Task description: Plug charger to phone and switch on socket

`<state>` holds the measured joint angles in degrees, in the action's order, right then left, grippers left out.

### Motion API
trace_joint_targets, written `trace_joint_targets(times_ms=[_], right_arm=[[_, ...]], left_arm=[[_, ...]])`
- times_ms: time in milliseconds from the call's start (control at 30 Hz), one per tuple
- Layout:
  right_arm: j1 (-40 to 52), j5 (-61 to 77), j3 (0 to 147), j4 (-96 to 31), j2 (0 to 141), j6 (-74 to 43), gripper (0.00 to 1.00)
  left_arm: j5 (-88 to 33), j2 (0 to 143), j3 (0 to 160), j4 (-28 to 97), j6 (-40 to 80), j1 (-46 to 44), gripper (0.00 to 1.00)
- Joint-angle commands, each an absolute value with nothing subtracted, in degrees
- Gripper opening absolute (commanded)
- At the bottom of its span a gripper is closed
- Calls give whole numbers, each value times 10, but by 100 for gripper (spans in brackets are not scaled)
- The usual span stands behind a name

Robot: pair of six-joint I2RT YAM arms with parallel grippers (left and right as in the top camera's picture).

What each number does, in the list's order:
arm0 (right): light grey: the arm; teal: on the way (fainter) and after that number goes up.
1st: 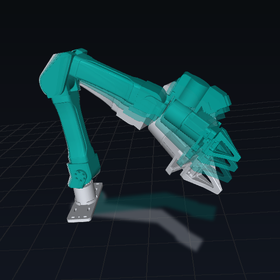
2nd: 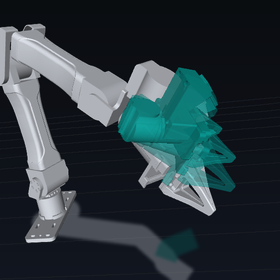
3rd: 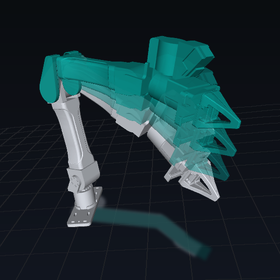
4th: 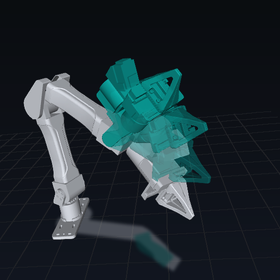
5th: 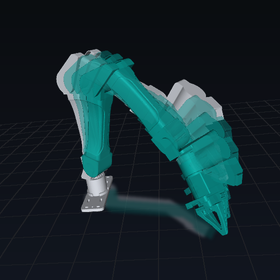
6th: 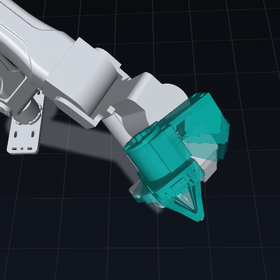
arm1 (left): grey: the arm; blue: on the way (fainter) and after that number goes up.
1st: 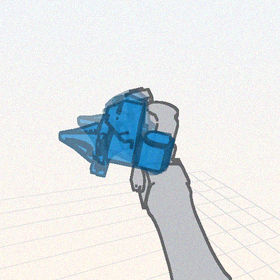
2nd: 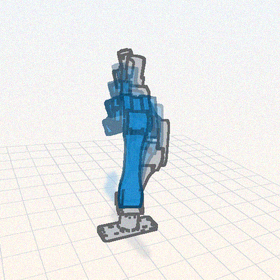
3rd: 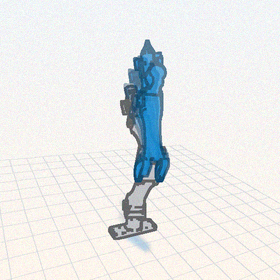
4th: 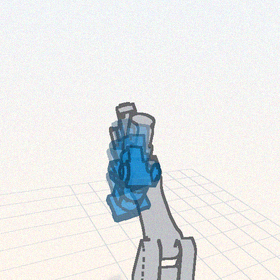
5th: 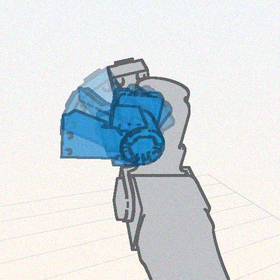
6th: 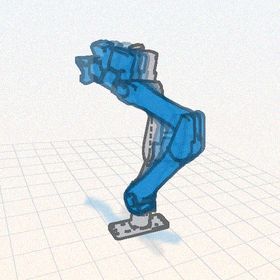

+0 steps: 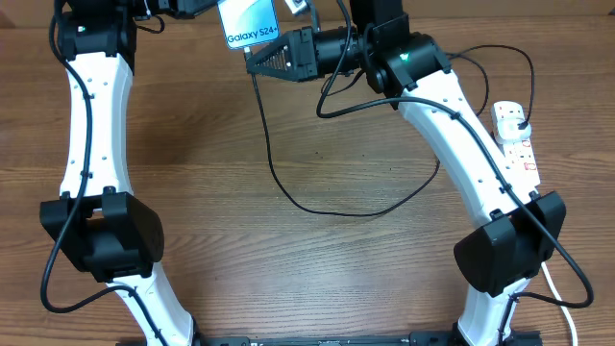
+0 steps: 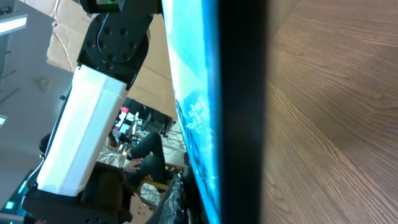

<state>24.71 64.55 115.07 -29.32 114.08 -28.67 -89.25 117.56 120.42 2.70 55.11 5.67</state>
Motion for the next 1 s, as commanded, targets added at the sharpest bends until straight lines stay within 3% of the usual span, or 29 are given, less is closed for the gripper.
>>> trace_joint_targets(times_ms=[0, 967], right_arm=[[226, 686, 1159, -288, 1142, -291, 4], [242, 665, 1159, -288, 1142, -292, 4]], left_arm=[[-905, 1166, 1216, 23, 536, 67, 4], [-905, 1166, 1216, 23, 588, 59, 4]])
